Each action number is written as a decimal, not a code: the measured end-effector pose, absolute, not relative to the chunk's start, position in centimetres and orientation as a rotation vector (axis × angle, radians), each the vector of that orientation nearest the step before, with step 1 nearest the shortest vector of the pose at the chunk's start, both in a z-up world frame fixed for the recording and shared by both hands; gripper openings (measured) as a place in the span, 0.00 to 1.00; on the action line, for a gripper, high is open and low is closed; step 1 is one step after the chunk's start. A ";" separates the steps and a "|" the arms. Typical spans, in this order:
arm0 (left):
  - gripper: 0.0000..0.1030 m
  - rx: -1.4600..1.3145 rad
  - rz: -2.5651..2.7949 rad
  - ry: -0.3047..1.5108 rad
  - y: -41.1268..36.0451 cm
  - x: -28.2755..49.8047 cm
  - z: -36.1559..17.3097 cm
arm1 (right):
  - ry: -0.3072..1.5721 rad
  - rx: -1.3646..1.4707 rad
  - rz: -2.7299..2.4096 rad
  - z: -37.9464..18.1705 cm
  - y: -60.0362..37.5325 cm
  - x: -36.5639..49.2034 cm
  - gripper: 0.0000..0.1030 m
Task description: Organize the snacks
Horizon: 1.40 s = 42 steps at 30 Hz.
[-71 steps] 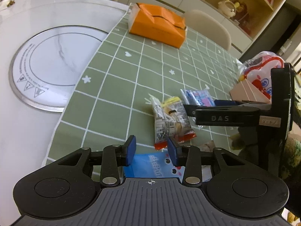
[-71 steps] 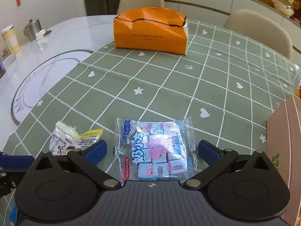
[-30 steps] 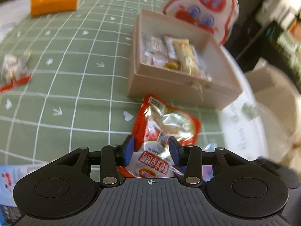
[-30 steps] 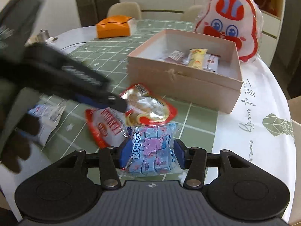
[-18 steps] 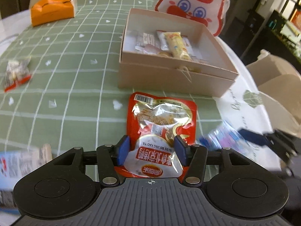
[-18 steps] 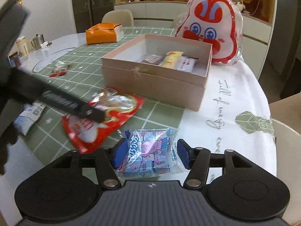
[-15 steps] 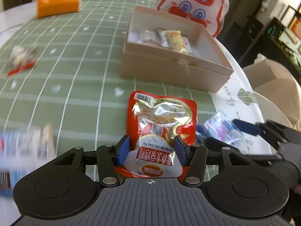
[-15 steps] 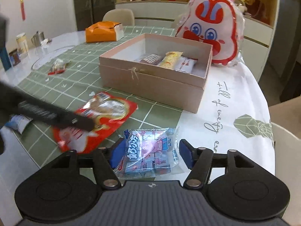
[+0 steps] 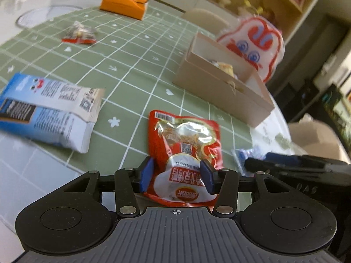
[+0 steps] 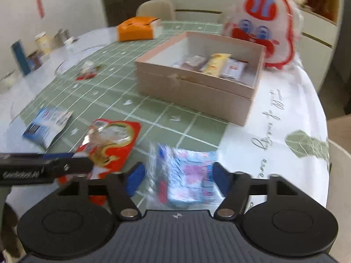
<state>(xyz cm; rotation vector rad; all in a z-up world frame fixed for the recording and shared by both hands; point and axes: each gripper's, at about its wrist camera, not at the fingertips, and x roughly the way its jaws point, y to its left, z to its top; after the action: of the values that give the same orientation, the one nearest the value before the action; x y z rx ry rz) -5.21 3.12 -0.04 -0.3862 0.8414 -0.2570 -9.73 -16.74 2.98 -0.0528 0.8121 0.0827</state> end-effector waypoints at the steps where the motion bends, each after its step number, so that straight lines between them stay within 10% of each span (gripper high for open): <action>1: 0.50 -0.414 -0.263 0.840 3.5 -5.2 -0.1 | 0.821 -0.082 0.103 3.2 -16.2 -9.6 0.46; 42: 0.45 -0.308 -0.363 0.928 1.2 -1.9 0.2 | 0.695 -0.168 0.112 -0.5 -12.6 -14.1 0.45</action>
<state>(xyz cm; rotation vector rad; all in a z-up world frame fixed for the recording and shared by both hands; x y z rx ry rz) -1.87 1.23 0.25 -0.3083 0.9284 -0.3626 -14.12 -12.60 -0.49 -0.1679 0.6954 0.1125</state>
